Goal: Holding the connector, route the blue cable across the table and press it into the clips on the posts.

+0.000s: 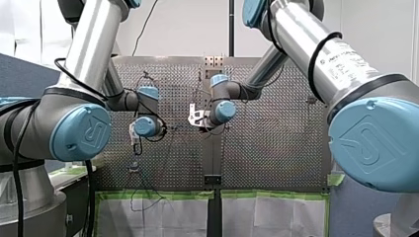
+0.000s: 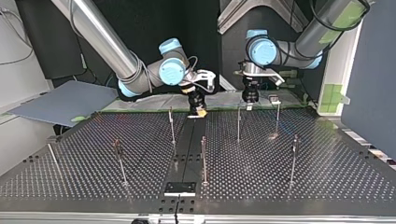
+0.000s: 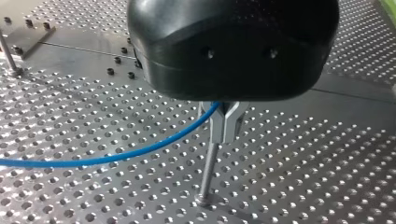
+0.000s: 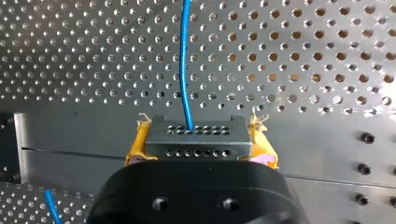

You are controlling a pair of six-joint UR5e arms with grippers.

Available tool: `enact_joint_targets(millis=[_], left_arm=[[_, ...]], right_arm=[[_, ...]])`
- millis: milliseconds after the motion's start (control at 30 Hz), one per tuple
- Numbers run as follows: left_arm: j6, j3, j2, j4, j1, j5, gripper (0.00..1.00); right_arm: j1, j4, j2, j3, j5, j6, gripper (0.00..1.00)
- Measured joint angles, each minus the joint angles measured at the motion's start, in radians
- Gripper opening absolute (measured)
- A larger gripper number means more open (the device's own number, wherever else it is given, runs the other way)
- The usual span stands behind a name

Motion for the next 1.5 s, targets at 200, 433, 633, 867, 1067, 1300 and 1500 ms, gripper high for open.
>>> enact_joint_targets(millis=[200, 433, 633, 867, 1067, 1300, 1500], left_arm=[[-0.01, 0.035, -0.018, -0.012, 0.006, 0.006, 0.02], [-0.007, 0.079, -0.077, -0.016, 0.02, 0.005, 0.02], [-0.006, 0.105, -0.099, -0.008, 0.039, 0.018, 0.02], [-0.006, 0.155, -0.101, -0.009, 0.058, 0.047, 0.02], [-0.006, 0.19, -0.102, -0.031, 0.074, 0.067, 0.02], [-0.003, 0.198, -0.102, -0.042, 0.093, 0.069, 0.02], [0.018, 0.197, -0.101, -0.075, 0.097, 0.053, 0.59]], right_arm=[[-0.012, -0.011, 0.004, 0.0, -0.002, 0.001, 0.0], [-0.027, -0.019, 0.005, 0.0, -0.002, 0.002, 0.0], [-0.035, -0.042, 0.006, 0.0, -0.004, 0.002, 0.0], [-0.055, -0.07, 0.006, 0.0, -0.005, 0.013, 0.0], [-0.075, -0.084, 0.007, -0.001, -0.017, 0.014, 0.0], [-0.091, -0.095, 0.007, -0.002, -0.039, 0.014, 0.0], [-0.098, -0.096, 0.006, -0.004, -0.042, 0.011, 0.0]])
